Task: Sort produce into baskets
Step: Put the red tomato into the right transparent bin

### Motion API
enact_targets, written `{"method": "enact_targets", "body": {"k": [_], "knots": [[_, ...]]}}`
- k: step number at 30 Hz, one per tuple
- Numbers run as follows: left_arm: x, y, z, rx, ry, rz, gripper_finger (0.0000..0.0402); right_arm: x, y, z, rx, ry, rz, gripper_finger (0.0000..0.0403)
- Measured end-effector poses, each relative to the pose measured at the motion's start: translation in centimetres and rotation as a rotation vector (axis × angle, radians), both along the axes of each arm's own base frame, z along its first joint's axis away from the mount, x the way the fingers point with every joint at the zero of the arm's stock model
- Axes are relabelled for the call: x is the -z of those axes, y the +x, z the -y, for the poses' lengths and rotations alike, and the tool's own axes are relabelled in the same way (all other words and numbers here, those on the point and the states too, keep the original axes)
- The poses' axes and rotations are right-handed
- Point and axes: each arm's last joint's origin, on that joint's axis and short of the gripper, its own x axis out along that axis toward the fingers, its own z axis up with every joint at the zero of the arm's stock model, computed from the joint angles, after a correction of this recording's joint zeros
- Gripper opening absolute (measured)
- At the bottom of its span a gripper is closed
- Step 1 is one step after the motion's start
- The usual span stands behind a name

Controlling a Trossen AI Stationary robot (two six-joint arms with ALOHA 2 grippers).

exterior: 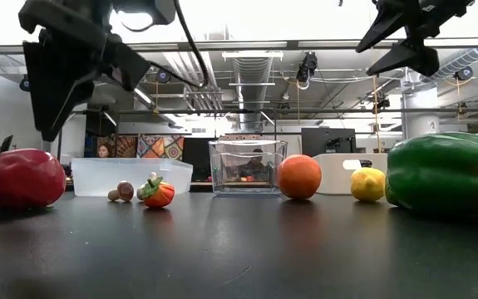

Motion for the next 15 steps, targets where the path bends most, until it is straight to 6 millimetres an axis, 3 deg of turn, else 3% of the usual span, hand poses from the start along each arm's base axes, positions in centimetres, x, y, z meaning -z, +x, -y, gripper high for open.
{"method": "enact_targets", "body": {"k": [15], "knots": [[1.9, -0.3, -0.1, 0.034, 0.043, -0.006, 0.0296, -0.2, -0.3, 0.0, 0.003, 0.017, 0.021, 0.0271]]}}
